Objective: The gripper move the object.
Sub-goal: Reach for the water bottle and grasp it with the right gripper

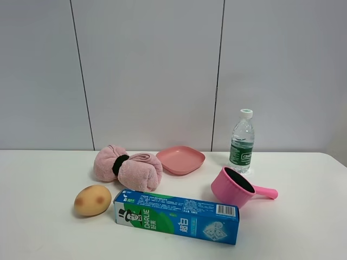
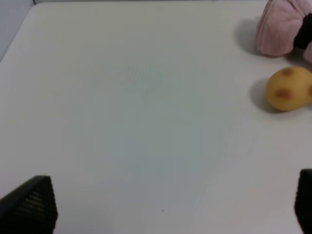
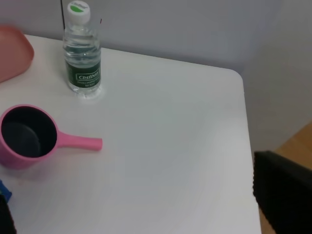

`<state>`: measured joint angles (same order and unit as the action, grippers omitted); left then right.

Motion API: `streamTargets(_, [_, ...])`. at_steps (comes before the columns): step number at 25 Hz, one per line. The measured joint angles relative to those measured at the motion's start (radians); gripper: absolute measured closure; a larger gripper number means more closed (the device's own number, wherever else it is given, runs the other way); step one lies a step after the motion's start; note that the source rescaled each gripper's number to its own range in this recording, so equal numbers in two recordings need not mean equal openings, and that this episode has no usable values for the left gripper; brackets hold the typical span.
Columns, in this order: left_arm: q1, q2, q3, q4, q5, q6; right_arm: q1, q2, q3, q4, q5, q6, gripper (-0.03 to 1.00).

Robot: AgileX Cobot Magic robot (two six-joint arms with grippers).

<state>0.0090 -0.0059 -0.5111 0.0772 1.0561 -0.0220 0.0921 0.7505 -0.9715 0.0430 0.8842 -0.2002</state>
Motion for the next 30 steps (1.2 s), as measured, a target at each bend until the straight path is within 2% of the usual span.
streamTargets(9, [0.000, 0.000, 0.000, 0.000, 0.000, 0.000, 0.000, 0.292, 0.000, 0.000, -0.196, -0.050, -0.03])
streamTargets(18, [0.000, 0.000, 0.000, 0.000, 0.000, 0.000, 0.000, 0.499, 0.000, -0.001, -0.306, -0.055, -0.03])
streamTargets(24, [0.000, 0.000, 0.000, 0.000, 0.000, 0.000, 0.000, 0.608, 0.000, -0.048, -0.350, -0.055, -0.03])
streamTargets(30, [0.000, 0.000, 0.000, 0.000, 0.000, 0.000, 0.000, 0.717, 0.000, -0.053, -0.462, -0.055, -0.03])
